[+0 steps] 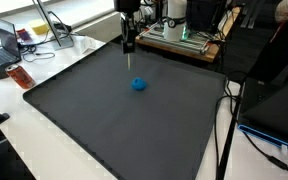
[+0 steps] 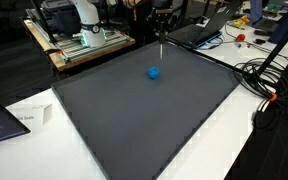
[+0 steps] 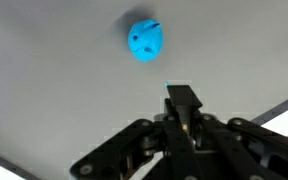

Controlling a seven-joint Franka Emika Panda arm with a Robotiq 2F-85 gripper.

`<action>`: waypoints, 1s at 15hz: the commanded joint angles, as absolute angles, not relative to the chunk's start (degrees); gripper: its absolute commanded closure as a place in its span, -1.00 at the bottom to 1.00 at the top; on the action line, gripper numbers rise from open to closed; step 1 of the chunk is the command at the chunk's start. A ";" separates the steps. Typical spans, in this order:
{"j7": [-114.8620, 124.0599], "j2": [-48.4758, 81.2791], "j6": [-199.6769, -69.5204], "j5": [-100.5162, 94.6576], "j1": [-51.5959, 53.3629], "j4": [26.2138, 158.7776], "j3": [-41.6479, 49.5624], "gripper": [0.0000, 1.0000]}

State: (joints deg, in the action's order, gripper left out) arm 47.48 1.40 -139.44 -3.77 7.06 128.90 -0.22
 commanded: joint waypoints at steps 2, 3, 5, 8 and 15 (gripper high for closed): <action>43.02 -4.51 -138.69 -4.86 6.17 132.20 -2.56 0.94; 41.95 -5.07 -138.22 -4.89 6.12 132.23 -2.96 0.94; 39.43 -5.88 -136.28 -4.73 6.07 131.73 -3.65 0.94; 36.63 -6.69 -132.49 -5.25 5.95 130.63 -4.53 0.94; 26.92 -6.41 -122.64 -4.13 5.88 126.38 -5.19 0.94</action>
State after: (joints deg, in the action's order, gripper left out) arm 31.05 -5.91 -126.80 -4.13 6.82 128.34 -4.37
